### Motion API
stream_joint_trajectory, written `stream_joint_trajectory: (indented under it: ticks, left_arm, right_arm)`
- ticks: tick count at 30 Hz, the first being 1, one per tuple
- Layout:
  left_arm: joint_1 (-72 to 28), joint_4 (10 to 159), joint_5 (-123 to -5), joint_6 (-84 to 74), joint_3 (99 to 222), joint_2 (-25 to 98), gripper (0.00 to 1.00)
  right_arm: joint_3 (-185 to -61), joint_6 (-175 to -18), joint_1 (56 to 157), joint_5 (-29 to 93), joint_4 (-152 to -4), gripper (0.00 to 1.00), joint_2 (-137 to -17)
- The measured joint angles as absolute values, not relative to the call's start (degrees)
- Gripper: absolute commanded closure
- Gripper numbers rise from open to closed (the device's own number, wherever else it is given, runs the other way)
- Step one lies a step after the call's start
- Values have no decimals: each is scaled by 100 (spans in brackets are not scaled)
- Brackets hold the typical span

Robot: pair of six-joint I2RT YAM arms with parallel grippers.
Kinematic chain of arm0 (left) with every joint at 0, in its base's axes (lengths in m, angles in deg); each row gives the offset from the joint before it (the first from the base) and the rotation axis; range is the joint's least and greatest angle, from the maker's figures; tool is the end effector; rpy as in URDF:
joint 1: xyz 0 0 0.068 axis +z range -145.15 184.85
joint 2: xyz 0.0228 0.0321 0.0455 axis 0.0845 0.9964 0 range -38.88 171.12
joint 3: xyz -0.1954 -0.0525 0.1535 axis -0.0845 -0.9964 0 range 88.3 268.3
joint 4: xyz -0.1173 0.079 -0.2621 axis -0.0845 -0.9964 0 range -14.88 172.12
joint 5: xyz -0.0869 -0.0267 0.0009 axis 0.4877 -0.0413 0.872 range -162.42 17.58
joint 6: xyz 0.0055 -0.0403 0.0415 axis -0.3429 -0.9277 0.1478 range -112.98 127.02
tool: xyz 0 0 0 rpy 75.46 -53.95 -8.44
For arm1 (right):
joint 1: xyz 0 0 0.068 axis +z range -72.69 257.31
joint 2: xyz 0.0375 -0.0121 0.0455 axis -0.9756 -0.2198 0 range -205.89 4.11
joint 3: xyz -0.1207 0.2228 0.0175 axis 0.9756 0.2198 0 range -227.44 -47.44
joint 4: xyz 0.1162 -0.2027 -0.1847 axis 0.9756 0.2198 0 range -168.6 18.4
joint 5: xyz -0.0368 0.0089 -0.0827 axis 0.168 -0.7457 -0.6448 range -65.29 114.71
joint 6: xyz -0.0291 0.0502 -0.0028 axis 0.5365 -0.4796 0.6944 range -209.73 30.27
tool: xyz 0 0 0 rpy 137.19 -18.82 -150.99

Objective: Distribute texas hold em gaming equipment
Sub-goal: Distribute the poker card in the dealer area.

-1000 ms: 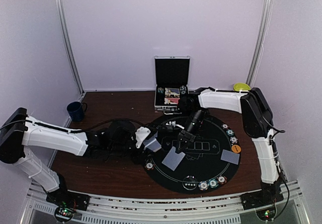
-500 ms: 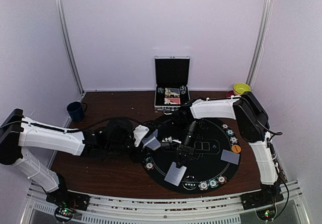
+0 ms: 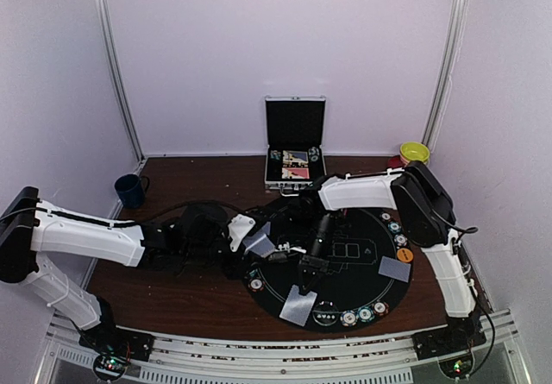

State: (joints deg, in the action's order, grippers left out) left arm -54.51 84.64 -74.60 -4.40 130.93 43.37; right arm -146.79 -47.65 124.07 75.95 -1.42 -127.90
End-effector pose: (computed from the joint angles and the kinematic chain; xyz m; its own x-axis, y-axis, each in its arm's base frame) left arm 0.1725 -0.2882 0.1514 -0.4685 0.4028 -0.7863 0.7668 0.6274 -0.1354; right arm 0.2645 0.3288 0.0986 -0.2940 -0.9253 -0.2396 -0.6358 0.0022 0.7719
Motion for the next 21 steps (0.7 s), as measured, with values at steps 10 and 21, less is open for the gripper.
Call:
stream_joint_trajectory:
  ticks: [10, 21]
  left_arm:
    - [-5451, 8464, -7460, -440, 13093, 4337, 47]
    - [-5451, 8464, -7458, -440, 13093, 4337, 47]
  right_arm:
    - [-14801, -4769, 12503, 7615, -142, 92, -12956]
    - [-14823, -4983, 12520, 7372, -362, 69, -12934]
